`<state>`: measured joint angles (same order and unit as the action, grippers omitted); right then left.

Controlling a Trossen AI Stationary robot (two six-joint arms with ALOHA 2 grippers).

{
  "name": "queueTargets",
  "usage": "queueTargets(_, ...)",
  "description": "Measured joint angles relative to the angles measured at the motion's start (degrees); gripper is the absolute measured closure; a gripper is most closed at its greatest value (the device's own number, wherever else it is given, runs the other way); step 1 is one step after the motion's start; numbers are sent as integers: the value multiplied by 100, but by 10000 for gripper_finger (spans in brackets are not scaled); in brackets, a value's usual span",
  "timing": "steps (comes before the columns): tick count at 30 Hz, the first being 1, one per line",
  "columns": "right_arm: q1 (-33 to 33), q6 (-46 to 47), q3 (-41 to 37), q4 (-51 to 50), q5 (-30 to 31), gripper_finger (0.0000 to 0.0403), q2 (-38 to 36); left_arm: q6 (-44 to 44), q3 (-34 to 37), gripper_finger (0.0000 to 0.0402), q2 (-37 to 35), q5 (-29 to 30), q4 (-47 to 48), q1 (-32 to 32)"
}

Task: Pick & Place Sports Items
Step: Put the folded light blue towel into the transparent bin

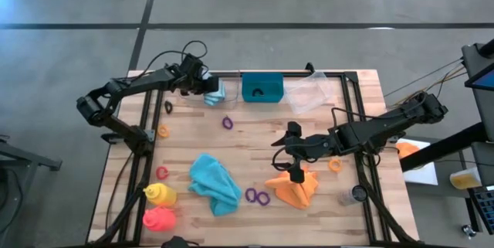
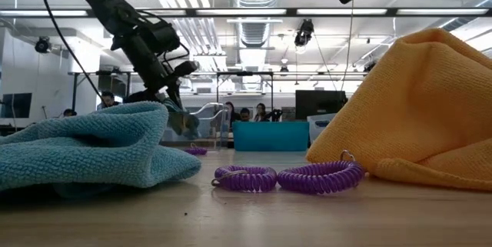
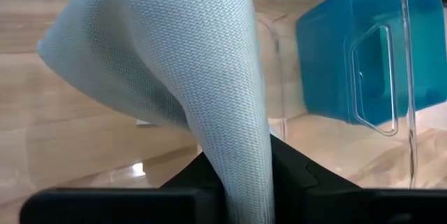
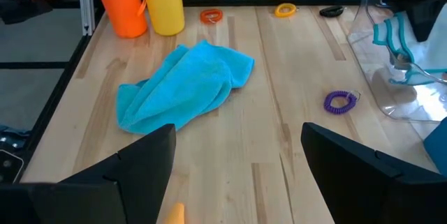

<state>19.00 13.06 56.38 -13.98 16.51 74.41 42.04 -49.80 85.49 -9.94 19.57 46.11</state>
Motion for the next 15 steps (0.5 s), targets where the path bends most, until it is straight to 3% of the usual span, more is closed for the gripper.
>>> queueTargets(5, -2, -2, 0, 0, 0, 92, 0, -22, 0, 291, 0, -3, 15, 0)
queueTargets(15, -1, -4, -2, 0, 0, 92, 0, -22, -20, 144, -22, -15, 48, 0)
